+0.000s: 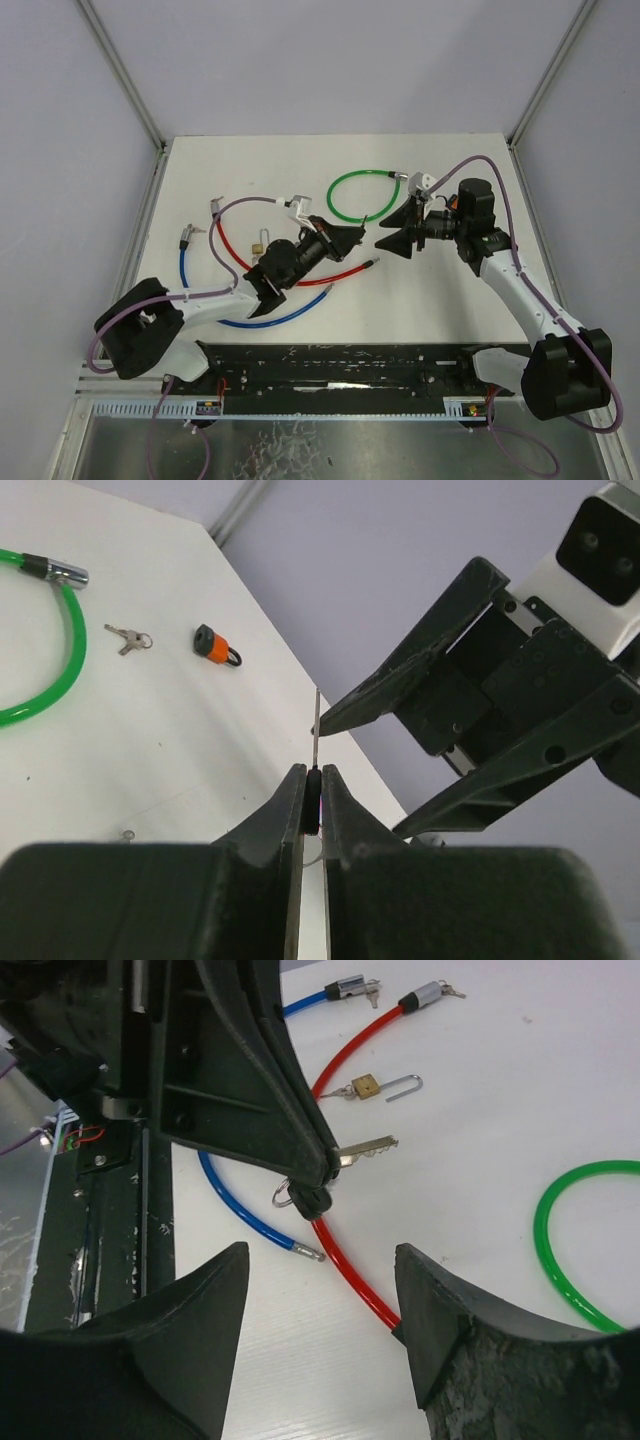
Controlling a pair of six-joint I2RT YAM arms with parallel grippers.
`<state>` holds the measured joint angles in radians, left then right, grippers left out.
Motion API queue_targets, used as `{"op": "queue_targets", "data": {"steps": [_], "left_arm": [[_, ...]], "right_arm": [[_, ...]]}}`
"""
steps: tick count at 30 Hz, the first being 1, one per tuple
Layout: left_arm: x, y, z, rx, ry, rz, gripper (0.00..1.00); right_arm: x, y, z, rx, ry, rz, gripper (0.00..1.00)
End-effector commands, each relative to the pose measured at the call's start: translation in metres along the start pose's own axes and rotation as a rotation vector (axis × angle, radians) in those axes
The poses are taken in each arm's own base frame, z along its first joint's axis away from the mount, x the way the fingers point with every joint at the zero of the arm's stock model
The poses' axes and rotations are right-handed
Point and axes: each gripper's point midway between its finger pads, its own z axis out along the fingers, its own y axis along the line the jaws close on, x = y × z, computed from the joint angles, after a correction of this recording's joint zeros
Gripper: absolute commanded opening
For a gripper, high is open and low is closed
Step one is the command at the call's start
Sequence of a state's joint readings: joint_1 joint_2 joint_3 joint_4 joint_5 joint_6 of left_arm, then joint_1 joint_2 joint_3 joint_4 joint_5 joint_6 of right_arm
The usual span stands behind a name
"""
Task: Lock with the key
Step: Place the key at the center of the board.
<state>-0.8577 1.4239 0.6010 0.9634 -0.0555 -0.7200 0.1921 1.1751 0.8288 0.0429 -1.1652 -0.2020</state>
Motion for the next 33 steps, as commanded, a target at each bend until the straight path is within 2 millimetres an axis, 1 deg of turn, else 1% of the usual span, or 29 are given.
{"op": "queue_targets", "data": {"steps": [1, 4, 6, 12, 19, 23, 33], "left_arm": [[-0.019, 0.008, 0.009, -0.173, -0.126, -0.024, 0.0], [-0.017, 0.011, 0.01, -0.243, -0.147, -0.037, 0.0], [-0.017, 0.011, 0.01, -0.273, -0.163, -0.04, 0.0], [-0.015, 0.015, 0.01, -0.382, -0.199, -0.038, 0.0], [-0.011, 0.012, 0.013, -0.384, -0.195, -0.044, 0.0], [-0.008, 0.011, 0.013, -0.384, -0.188, -0.042, 0.0], [-0.006, 0.008, 0.015, -0.377, -0.18, -0.045, 0.0]], "right_arm": [[-0.01, -0.014, 0.007, 0.074, -0.017, -0.039, 0.64], [-0.012, -0.013, 0.01, 0.073, -0.03, -0.021, 0.61], [-0.011, -0.013, 0.012, 0.073, -0.037, -0.008, 0.58], [-0.006, -0.009, 0.019, 0.055, -0.027, -0.006, 0.54], [0.001, -0.007, 0.028, 0.056, -0.003, -0.02, 0.5], [0.003, -0.005, 0.031, 0.053, 0.005, -0.031, 0.45], [0.01, -0.011, 0.037, 0.095, 0.04, -0.055, 0.35]]}}
